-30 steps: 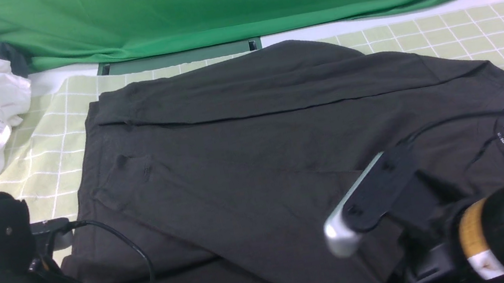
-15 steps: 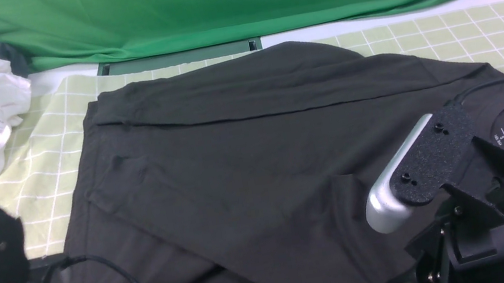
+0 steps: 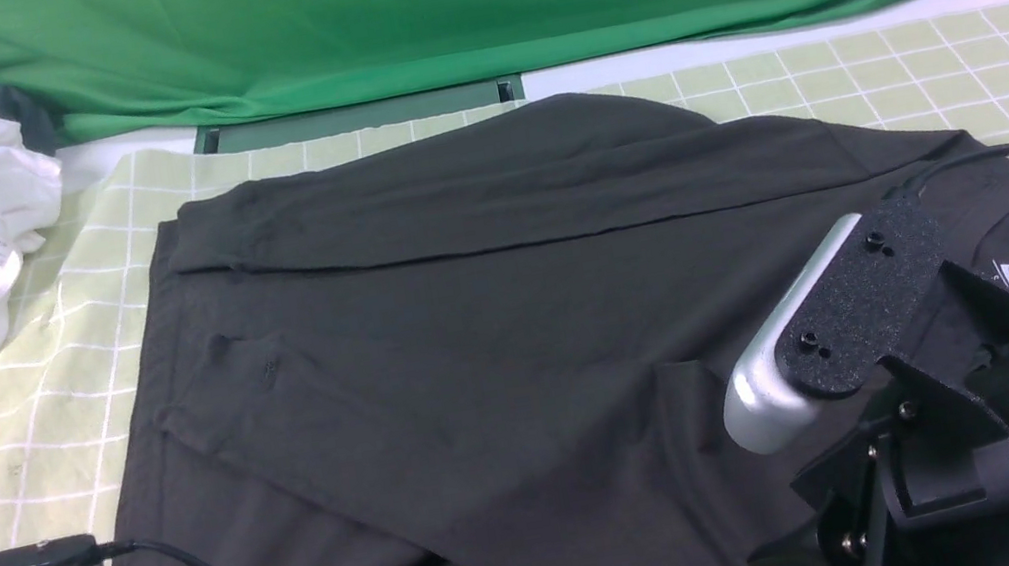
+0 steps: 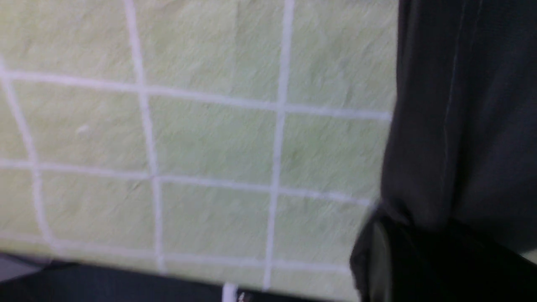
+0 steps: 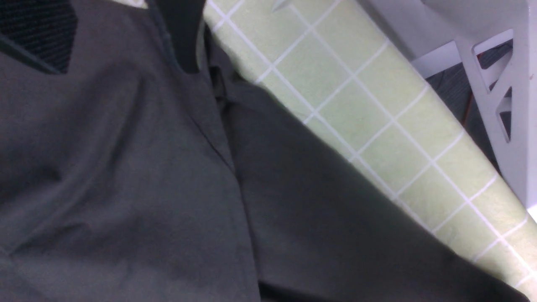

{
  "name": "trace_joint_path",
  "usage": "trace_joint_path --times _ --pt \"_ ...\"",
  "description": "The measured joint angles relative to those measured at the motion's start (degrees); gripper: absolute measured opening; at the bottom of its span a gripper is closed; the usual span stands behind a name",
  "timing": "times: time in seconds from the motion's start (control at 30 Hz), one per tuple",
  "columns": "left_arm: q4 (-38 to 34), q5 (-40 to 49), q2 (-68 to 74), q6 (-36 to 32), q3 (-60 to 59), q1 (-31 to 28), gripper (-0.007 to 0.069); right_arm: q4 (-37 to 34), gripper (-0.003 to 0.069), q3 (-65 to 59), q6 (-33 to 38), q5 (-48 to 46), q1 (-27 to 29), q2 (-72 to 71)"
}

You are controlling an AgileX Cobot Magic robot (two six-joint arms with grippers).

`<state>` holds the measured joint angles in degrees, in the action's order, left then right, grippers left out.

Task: Fold a long-sleeved shirt over a green coffee tablecloth.
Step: 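Grab the top left corner of the dark shirt with the left gripper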

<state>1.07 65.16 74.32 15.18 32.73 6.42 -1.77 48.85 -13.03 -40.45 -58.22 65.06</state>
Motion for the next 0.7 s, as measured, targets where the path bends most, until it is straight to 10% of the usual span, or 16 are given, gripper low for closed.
trace_joint_path --times 0.33,0.53,0.7 --pt "5.1 0.6 -1.1 4.8 13.8 0.0 0.0428 3.9 0.0335 0.0 -0.2 0.4 0.0 0.0" --pt "4.9 -2.9 3.6 9.0 27.8 -2.3 0.0236 11.6 0.0059 0.9 -2.4 0.2 2.4 -0.8" --pt "-0.1 -7.2 12.7 4.4 37.8 -5.9 0.0035 12.9 -0.0001 3.2 -1.9 0.1 10.6 -3.2"
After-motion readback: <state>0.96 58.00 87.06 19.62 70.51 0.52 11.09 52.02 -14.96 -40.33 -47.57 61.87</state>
